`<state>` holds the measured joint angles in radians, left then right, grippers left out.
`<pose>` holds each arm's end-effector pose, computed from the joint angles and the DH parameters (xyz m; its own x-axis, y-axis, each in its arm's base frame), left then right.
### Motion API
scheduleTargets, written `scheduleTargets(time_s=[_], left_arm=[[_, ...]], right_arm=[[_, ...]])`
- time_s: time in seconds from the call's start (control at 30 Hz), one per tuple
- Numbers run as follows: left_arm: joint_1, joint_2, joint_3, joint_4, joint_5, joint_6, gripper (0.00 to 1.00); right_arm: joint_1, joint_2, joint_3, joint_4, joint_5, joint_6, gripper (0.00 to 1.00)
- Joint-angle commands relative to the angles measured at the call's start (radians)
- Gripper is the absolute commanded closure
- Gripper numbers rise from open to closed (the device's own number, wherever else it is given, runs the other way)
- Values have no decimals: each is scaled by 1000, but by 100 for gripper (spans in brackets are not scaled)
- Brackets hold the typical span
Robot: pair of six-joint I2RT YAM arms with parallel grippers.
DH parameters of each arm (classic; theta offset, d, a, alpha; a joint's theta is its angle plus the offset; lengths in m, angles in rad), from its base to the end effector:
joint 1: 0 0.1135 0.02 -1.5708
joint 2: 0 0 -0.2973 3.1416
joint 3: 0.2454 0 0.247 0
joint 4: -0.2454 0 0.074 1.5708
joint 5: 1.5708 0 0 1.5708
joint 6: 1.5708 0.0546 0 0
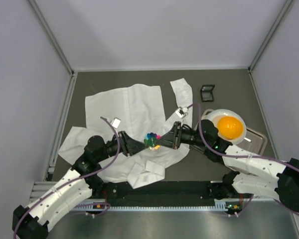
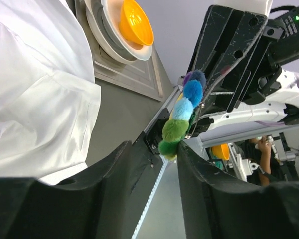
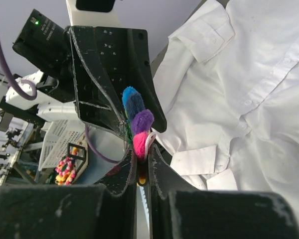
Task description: Remove the brooch from the garment
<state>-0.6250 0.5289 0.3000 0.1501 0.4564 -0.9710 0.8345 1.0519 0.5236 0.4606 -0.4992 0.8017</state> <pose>0.0937 -0.0973 0.2579 -0.7637 -0.3627 -0.5341 0.4449 0.3038 -0.8425 0.1360 0.1890 0.2945 -0.7295 0.1345 -0.6706 -0.6429 0.1999 0.7394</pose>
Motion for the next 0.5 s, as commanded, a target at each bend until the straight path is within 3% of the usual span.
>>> scheduleTargets(time_s=[0.0, 0.13, 0.27, 0.4, 0.43, 0.47], left_arm=[[1, 3, 48, 49, -7, -8, 58], [1, 3, 39, 66, 7, -26, 70], [1, 14, 42, 88, 24, -37, 74], [1, 16, 54, 48, 15, -29, 59], [1, 16, 54, 39, 11, -28, 48], [1, 14, 56, 29, 8, -26, 45]], right_arm=[[-3, -4, 23, 23, -76, -22, 100], [-3, 23, 33, 32, -114, -9, 100], [-3, 42, 38, 39, -137, -6, 100], [-2, 25, 70, -57, -111, -85, 100], [-2, 19, 79, -92, -104, -113, 100], [-2, 11, 91, -124, -85, -142, 100]])
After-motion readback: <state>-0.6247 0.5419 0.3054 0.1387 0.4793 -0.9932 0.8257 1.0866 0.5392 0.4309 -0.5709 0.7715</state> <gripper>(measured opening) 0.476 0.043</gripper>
